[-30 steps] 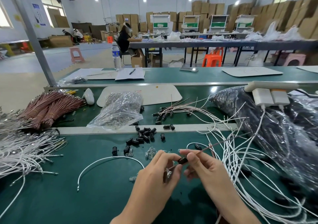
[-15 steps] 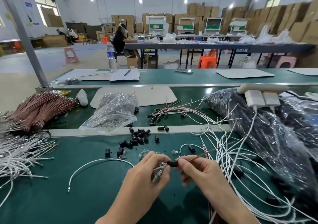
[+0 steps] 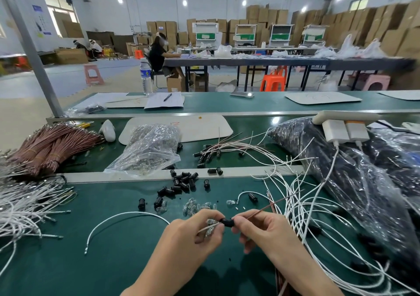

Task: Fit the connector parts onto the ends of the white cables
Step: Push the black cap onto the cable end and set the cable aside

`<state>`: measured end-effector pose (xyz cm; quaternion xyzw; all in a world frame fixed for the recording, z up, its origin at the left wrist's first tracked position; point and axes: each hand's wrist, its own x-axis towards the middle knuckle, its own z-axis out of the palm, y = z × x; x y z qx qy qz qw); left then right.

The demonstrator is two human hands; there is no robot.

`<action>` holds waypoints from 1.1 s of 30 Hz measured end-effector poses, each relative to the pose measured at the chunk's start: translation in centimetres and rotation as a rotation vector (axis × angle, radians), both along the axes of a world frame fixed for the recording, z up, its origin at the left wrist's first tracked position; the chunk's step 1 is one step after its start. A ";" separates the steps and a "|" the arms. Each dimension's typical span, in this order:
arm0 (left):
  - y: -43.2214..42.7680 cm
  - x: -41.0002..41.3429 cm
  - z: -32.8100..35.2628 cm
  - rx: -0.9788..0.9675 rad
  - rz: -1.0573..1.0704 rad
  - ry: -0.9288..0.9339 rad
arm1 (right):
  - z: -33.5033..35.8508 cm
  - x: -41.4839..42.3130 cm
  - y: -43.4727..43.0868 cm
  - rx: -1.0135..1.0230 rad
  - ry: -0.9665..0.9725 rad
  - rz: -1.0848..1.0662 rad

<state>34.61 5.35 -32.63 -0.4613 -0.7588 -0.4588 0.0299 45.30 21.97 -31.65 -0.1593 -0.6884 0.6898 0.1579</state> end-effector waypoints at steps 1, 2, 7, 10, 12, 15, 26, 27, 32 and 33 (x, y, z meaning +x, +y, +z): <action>0.0 0.0 0.0 0.002 0.000 0.005 | 0.0 0.0 0.0 0.000 -0.011 0.009; 0.0 0.0 0.0 0.000 -0.001 0.009 | 0.1 0.0 0.0 -0.001 -0.019 0.016; 0.1 -0.1 -0.1 -0.010 -0.013 -0.004 | 0.0 0.0 0.0 0.052 -0.031 0.019; 0.2 -0.1 -0.1 -0.015 -0.025 -0.029 | 0.0 0.0 -0.1 0.062 -0.036 0.007; 0.2 -0.1 -0.1 -0.005 -0.045 -0.080 | 0.1 0.0 -0.1 0.047 -0.036 0.004; 0.2 0.1 0.1 0.027 -0.094 -0.154 | 0.6 0.1 -0.4 0.015 -0.035 0.005; 0.2 0.7 0.3 0.085 -0.073 -0.077 | 0.6 -0.6 -1.4 -0.466 0.052 0.031; 0.3 0.7 0.1 0.090 -0.033 -0.051 | 0.6 -0.6 -1.4 -0.496 0.047 0.040; 0.5 1.1 0.3 0.047 0.097 0.069 | 0.3 -0.7 -1.7 -0.499 0.107 0.121; 0.6 1.2 0.4 0.033 0.106 0.094 | 0.2 -0.6 -1.7 -0.478 0.120 0.122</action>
